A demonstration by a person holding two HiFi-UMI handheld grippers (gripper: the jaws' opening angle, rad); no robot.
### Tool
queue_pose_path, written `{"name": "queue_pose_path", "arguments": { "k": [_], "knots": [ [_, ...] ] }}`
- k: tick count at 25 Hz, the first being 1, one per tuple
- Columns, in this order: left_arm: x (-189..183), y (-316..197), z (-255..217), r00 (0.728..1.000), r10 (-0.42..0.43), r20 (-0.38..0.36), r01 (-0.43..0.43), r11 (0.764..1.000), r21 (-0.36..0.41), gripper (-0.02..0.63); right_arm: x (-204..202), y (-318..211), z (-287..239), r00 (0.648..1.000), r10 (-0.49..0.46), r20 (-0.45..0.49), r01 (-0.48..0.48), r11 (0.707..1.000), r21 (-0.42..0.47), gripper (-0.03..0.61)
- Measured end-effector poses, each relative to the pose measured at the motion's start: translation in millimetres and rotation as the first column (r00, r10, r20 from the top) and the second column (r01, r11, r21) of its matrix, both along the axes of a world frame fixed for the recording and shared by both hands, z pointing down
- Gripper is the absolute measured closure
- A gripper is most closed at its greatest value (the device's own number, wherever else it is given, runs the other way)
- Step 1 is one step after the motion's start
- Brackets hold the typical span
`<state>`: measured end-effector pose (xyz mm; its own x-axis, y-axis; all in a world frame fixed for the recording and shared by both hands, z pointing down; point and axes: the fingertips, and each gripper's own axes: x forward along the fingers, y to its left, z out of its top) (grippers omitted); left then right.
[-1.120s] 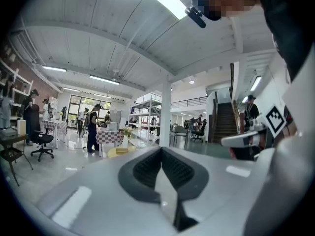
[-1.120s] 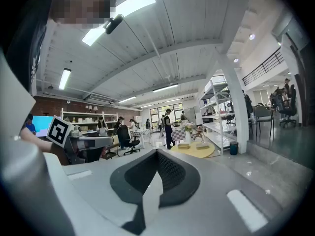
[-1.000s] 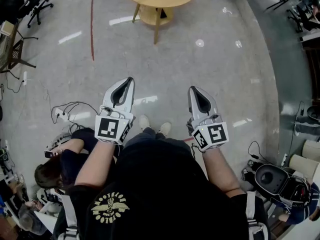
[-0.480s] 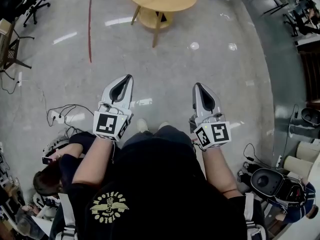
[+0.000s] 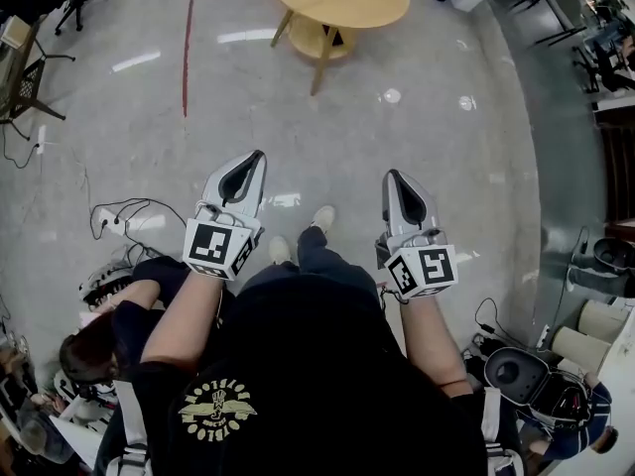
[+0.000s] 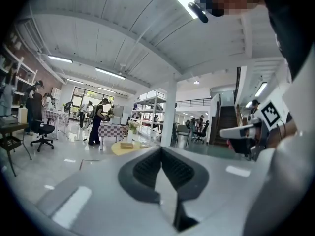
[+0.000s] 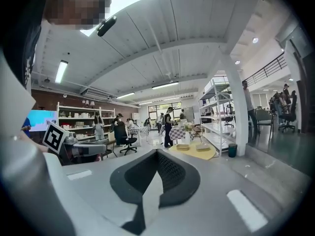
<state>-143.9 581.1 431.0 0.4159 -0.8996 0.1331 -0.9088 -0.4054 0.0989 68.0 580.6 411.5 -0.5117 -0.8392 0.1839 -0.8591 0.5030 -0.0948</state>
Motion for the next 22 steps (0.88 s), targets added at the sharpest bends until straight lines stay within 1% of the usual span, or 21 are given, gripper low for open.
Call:
{"name": "queue_pose_path", "arguments": {
  "k": [4, 8, 12, 17, 22],
  "knots": [
    [2.9, -15.7, 1.2, 1.000, -0.006, 0.013, 0.006, 1.000, -0.009, 0.611, 3.8, -16.1, -0.2, 1.000, -0.005, 0.001, 0.005, 1.000, -0.005, 0.578],
    [10.6, -34.3, -6.8, 1.000, -0.004, 0.029, 0.004, 1.000, 0.017, 0.611, 17.3, -31.1, -4.6, 0.999, 0.021, 0.025, -0.021, 1.000, 0.005, 0.578],
    [21.8, -47.6, -12.4, 0.999, 0.013, 0.029, -0.014, 0.999, 0.031, 0.611, 33.1, -37.3, -3.9, 0.999, 0.043, 0.032, -0.043, 0.999, 0.009, 0.578],
    [40.2, -62.7, -10.9, 0.999, 0.032, 0.030, -0.032, 0.999, 0.022, 0.612, 51.2, -44.3, -0.2, 0.998, 0.045, 0.037, -0.045, 0.999, 0.004, 0.578],
    [52.9, -76.8, -8.2, 0.999, 0.049, 0.022, -0.049, 0.999, 0.008, 0.612, 58.7, -60.6, 1.7, 0.998, 0.039, 0.041, -0.040, 0.999, 0.007, 0.578]
  ]
}}
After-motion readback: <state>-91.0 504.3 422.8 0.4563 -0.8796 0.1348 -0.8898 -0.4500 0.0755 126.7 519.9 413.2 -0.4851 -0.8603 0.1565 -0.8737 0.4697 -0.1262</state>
